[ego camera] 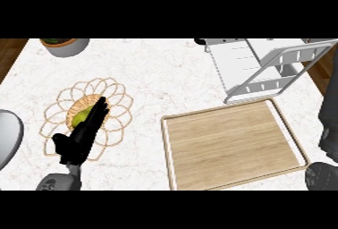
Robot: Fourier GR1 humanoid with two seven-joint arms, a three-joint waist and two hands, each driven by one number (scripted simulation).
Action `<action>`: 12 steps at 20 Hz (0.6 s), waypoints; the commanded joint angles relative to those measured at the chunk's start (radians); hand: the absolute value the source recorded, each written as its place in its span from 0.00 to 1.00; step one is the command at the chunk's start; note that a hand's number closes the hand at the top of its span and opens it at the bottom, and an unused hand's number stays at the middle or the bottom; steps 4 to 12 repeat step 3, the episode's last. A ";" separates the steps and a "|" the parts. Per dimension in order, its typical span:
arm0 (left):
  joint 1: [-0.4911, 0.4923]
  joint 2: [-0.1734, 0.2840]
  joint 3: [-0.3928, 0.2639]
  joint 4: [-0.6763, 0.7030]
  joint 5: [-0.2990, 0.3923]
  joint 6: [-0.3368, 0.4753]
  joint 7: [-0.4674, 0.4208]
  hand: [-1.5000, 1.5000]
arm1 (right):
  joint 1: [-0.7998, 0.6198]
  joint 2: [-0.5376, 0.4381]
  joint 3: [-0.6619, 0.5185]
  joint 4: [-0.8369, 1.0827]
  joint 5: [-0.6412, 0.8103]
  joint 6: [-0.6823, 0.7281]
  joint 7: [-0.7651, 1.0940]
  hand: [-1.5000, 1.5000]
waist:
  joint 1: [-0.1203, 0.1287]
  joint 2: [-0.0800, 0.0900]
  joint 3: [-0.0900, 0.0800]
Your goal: Pick the eggplant from the tray and place it in the tiered basket
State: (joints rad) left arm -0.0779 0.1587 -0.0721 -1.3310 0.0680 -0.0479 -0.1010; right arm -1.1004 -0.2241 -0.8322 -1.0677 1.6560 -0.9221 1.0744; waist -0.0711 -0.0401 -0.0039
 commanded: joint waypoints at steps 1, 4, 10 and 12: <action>0.003 0.027 0.035 -0.012 0.014 0.006 0.026 0.50 | 0.079 0.099 0.011 -0.211 0.010 0.091 0.041 0.00 | -0.039 -0.019 0.001; 0.027 -0.004 0.006 -0.018 -0.003 0.018 0.003 0.50 | 0.128 0.178 0.031 -0.302 0.011 0.125 0.035 0.00 | -0.042 -0.020 0.001; 0.027 -0.004 0.006 -0.018 -0.003 0.018 0.003 0.50 | 0.128 0.178 0.031 -0.302 0.011 0.125 0.035 0.00 | -0.042 -0.020 0.001; 0.027 -0.004 0.006 -0.018 -0.003 0.018 0.003 0.50 | 0.128 0.178 0.031 -0.302 0.011 0.125 0.035 0.00 | -0.042 -0.020 0.001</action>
